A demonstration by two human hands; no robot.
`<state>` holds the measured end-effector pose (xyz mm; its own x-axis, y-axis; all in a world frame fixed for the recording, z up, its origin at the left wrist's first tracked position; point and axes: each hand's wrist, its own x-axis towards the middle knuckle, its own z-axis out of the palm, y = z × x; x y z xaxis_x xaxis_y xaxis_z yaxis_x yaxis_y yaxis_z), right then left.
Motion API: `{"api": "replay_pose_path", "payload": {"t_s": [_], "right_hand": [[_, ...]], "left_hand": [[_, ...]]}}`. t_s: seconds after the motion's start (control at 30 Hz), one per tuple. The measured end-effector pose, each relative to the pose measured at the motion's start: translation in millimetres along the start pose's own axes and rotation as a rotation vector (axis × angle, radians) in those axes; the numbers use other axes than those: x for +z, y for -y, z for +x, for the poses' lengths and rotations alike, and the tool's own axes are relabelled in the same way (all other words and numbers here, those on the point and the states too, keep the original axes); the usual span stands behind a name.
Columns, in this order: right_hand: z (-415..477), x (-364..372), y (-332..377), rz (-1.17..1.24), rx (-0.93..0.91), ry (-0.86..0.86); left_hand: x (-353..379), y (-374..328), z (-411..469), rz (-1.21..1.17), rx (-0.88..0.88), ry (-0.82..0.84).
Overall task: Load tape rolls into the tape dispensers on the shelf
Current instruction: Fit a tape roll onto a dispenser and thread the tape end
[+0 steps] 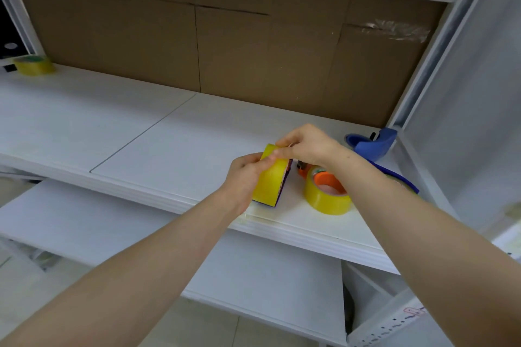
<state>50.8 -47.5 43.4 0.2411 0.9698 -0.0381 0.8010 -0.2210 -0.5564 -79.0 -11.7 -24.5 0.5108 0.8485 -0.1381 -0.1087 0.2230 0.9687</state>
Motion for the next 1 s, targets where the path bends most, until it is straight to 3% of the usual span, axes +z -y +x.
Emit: {"api": "replay_pose_path", "payload": {"t_s": [0.17,0.63,0.77,1.0], "right_hand": [[3,-8,-2,-0.038,-0.037,-0.032],[-4,-12,11,-0.842,-0.305,0.002],[-3,-13,7,-0.774,-0.330,-0.048],[2,-21,0,-0.334,-0.161,-0.039]], "left_hand": [[-2,0,0,0.001,0.039,0.080],[4,3,3,0.040,0.085,0.101],[6,6,5,0.043,0.108,0.007],[8,10,6,0.064,0.128,-0.078]]}}
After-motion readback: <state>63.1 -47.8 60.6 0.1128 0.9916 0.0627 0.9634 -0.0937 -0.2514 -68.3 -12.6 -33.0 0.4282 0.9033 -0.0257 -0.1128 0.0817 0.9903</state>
